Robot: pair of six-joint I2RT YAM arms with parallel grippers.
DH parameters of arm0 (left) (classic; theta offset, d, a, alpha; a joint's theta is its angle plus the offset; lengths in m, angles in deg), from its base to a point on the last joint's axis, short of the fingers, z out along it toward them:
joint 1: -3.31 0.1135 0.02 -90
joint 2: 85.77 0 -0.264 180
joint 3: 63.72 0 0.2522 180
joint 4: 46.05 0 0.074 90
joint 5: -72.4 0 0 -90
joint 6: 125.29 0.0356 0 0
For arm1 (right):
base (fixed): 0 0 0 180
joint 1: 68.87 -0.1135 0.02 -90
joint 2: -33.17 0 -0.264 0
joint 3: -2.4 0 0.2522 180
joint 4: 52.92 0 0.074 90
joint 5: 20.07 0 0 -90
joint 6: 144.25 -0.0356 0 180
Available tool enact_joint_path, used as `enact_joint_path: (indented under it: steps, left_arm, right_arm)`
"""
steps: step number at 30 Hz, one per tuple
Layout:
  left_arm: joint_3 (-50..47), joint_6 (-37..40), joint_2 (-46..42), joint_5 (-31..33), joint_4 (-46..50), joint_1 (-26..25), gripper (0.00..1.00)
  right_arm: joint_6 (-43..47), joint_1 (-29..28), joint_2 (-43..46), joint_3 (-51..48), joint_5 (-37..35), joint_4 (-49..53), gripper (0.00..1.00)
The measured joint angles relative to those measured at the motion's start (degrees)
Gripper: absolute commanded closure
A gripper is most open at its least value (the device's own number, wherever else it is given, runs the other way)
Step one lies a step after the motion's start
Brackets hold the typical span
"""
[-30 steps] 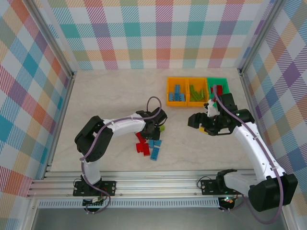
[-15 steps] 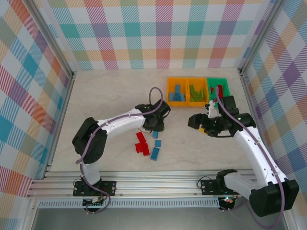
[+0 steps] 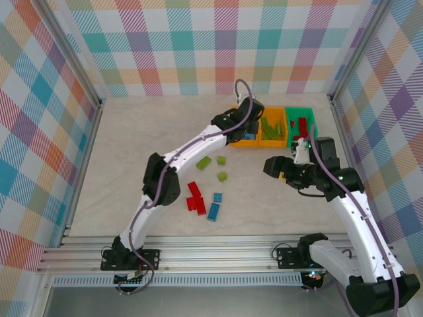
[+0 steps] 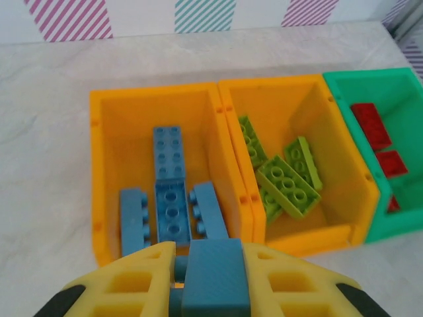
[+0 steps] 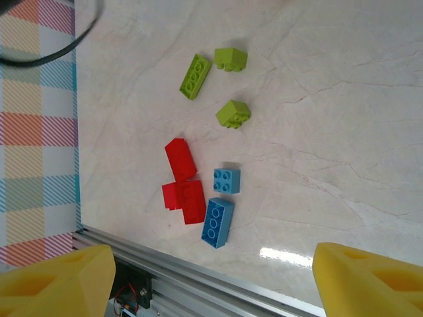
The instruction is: Sort the legos into containers by color
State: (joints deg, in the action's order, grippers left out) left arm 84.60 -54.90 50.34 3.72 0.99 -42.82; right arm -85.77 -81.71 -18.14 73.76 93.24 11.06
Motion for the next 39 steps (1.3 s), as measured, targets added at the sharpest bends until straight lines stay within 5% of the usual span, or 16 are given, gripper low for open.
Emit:
enact_joint_path:
  steps: [4, 14, 20, 27, 32, 39]
  left_arm:
    - [6.8, 2.3, 7.7, 0.9, -0.8, 1.7, 0.49]
    - [2.5, 4.3, 4.1, 0.4, -2.9, 2.8, 0.49]
    - [-33.6, 6.4, -26.2, -6.3, -14.1, 1.3, 0.48]
    - [-59.3, 15.3, -64.2, -17.4, -20.6, -0.3, 0.4]
    - [-73.8, 28.7, -84.7, -24.7, -12.3, -0.7, 0.27]
    - [-86.0, 48.3, -99.1, -34.0, 3.1, -0.9, 0.11]
  right_arm:
    - [-0.4, 0.0, 1.4, -0.1, -0.2, 0.6, 0.2]
    - [-0.7, 0.0, 1.2, -0.3, -0.3, 1.0, 0.2]
    - [-1.3, -0.2, -2.0, -1.8, -0.3, 0.8, 0.22]
    - [-4.2, -8.0, -8.7, -2.1, -3.0, -2.6, 0.24]
    - [-5.9, -18.5, -18.4, -1.2, -8.0, -6.7, 0.23]
    - [-3.4, -26.2, -36.3, 7.3, -17.6, -11.5, 0.19]
